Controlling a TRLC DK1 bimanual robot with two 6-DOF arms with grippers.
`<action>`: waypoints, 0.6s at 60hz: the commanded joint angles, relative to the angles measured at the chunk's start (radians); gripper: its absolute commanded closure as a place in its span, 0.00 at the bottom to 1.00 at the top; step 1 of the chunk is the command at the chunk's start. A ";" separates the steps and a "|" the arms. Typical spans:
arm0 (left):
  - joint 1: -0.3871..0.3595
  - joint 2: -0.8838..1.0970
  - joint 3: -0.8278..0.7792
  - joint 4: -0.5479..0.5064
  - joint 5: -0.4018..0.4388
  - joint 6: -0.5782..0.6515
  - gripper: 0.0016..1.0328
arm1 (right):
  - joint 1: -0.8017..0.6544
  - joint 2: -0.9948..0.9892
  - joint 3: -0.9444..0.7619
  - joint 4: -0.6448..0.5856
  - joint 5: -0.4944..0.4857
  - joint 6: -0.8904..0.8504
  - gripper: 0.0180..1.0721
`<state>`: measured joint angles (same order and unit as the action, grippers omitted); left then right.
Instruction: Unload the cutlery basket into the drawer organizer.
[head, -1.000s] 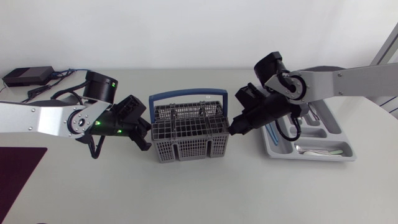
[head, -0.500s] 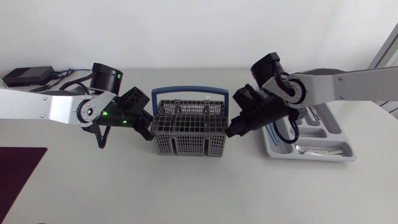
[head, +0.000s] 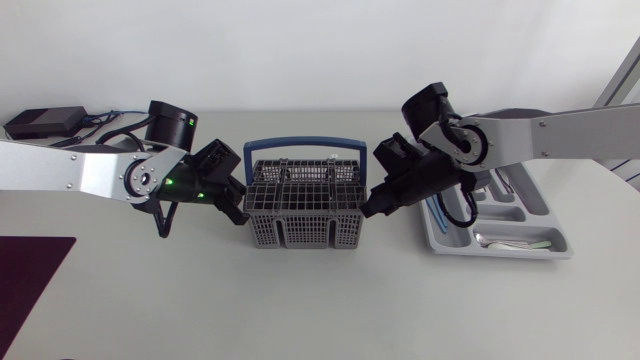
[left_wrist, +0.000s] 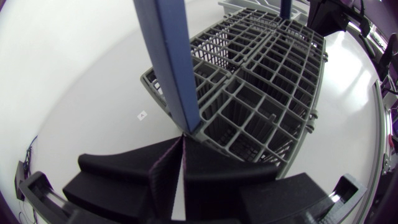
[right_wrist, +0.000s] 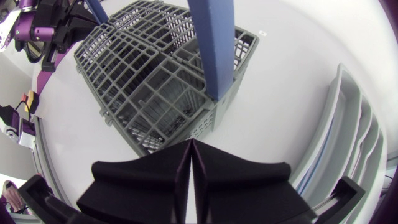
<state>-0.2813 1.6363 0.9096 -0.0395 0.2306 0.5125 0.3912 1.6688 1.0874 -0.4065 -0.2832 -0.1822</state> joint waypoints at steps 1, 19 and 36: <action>-0.015 0.013 0.023 0.007 0.050 -0.009 0.76 | 0.018 0.002 -0.012 0.060 -0.013 0.021 0.95; 0.051 -0.099 -0.057 0.010 0.056 -0.011 0.76 | 0.006 -0.193 -0.136 0.124 0.113 0.003 0.95; 0.110 -0.240 -0.130 0.009 0.069 -0.037 0.76 | -0.054 -0.368 -0.231 0.158 0.174 -0.039 0.63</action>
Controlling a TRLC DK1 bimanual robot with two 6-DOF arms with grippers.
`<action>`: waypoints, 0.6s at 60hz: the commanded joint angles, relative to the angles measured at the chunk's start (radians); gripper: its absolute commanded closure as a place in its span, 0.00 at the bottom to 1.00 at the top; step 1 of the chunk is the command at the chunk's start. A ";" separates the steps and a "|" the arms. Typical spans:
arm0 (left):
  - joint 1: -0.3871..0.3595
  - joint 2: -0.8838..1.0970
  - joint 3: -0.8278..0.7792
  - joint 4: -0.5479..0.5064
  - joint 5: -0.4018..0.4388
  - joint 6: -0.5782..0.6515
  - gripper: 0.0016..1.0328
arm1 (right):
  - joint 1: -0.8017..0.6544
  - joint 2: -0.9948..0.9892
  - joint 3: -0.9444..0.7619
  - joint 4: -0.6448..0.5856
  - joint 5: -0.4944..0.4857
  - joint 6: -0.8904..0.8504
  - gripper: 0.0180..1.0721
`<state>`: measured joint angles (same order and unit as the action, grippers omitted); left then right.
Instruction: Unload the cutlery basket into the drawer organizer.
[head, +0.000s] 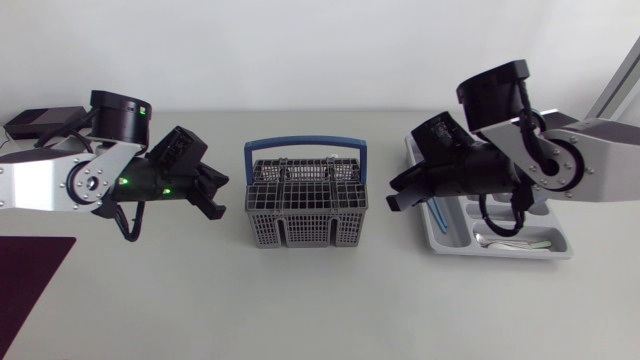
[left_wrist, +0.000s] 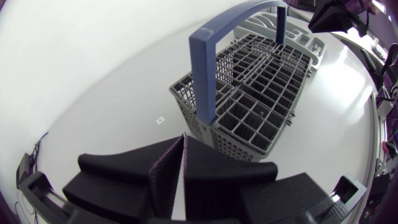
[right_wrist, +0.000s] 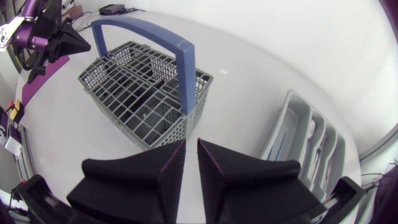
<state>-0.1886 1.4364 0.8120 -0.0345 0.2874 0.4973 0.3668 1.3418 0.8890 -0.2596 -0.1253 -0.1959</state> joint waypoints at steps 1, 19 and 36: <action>0.025 -0.050 -0.036 0.004 0.012 -0.025 0.76 | -0.042 -0.052 -0.036 0.011 0.016 -0.030 0.61; 0.032 -0.154 -0.094 -0.036 0.012 -0.046 0.76 | -0.114 -0.164 -0.136 0.025 -0.014 -0.080 0.70; -0.218 -0.214 -0.185 -0.111 -0.016 -0.049 0.76 | -0.023 -0.188 -0.170 0.025 -0.007 -0.065 0.74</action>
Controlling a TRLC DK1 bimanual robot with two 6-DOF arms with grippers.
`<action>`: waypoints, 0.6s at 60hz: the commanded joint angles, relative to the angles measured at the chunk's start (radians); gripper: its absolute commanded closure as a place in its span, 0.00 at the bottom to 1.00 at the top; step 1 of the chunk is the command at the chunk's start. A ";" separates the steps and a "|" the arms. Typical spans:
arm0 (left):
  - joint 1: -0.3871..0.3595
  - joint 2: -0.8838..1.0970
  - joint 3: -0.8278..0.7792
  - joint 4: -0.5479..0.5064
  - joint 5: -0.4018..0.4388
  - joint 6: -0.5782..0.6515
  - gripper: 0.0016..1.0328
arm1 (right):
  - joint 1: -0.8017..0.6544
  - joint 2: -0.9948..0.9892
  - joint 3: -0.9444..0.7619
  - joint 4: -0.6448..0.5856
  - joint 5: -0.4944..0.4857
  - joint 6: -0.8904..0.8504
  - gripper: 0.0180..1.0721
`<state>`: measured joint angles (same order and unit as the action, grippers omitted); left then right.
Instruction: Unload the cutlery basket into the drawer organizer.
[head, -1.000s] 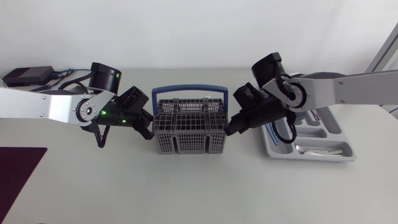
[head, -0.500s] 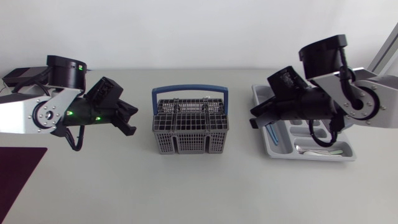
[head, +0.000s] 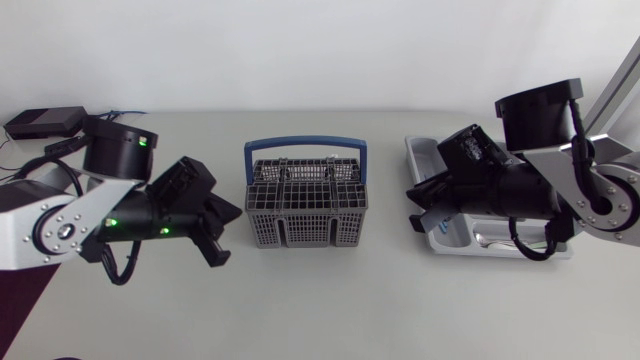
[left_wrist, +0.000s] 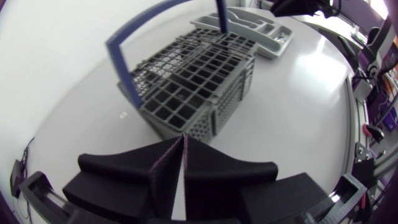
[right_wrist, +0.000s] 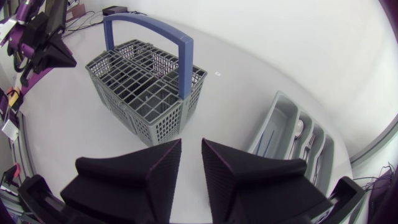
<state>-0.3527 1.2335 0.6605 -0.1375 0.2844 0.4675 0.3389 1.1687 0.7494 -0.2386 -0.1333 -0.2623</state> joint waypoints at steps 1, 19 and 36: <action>-0.060 -0.005 -0.035 -0.007 -0.014 -0.020 0.76 | 0.005 -0.017 -0.030 0.004 0.001 0.001 0.74; -0.078 0.098 0.004 0.061 -0.047 -0.018 0.76 | 0.005 -0.064 -0.047 -0.008 0.003 -0.008 0.74; -0.063 0.132 0.031 0.124 -0.068 -0.012 0.76 | 0.006 -0.076 -0.048 -0.010 0.004 -0.012 0.74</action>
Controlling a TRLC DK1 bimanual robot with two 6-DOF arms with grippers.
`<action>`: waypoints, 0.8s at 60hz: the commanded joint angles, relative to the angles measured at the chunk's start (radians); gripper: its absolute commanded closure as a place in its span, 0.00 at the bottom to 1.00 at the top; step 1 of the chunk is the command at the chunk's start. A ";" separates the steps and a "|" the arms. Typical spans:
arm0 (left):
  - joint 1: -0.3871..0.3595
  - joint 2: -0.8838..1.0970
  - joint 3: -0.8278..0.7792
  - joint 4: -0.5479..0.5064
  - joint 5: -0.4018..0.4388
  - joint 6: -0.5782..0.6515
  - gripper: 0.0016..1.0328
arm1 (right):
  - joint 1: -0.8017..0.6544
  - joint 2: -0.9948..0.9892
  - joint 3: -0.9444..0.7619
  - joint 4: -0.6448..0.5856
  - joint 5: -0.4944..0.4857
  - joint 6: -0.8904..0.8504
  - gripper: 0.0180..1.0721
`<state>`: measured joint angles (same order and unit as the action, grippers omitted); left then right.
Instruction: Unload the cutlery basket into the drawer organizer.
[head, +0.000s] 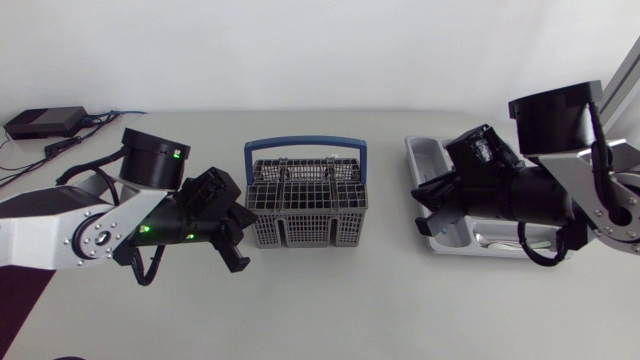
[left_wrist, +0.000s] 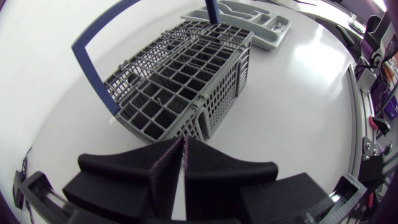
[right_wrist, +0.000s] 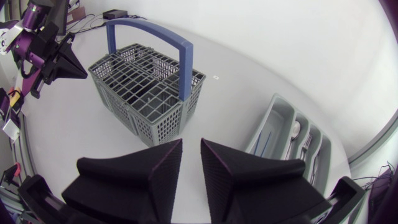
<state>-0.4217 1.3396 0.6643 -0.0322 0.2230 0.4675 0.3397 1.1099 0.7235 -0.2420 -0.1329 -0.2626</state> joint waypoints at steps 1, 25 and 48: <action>0.009 0.030 0.031 0.020 -0.007 -0.012 0.76 | 0.005 -0.019 -0.021 -0.006 0.006 -0.012 0.74; 0.006 0.006 0.029 0.020 -0.017 -0.017 0.76 | 0.004 -0.047 -0.036 -0.011 0.009 -0.027 0.74; 0.081 -0.289 -0.026 -0.089 -0.051 -0.032 0.68 | -0.018 -0.203 -0.081 -0.017 0.101 -0.087 0.47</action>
<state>-0.3683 1.0760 0.6708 -0.1074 0.1791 0.4629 0.3298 0.9344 0.6849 -0.2543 -0.0521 -0.3271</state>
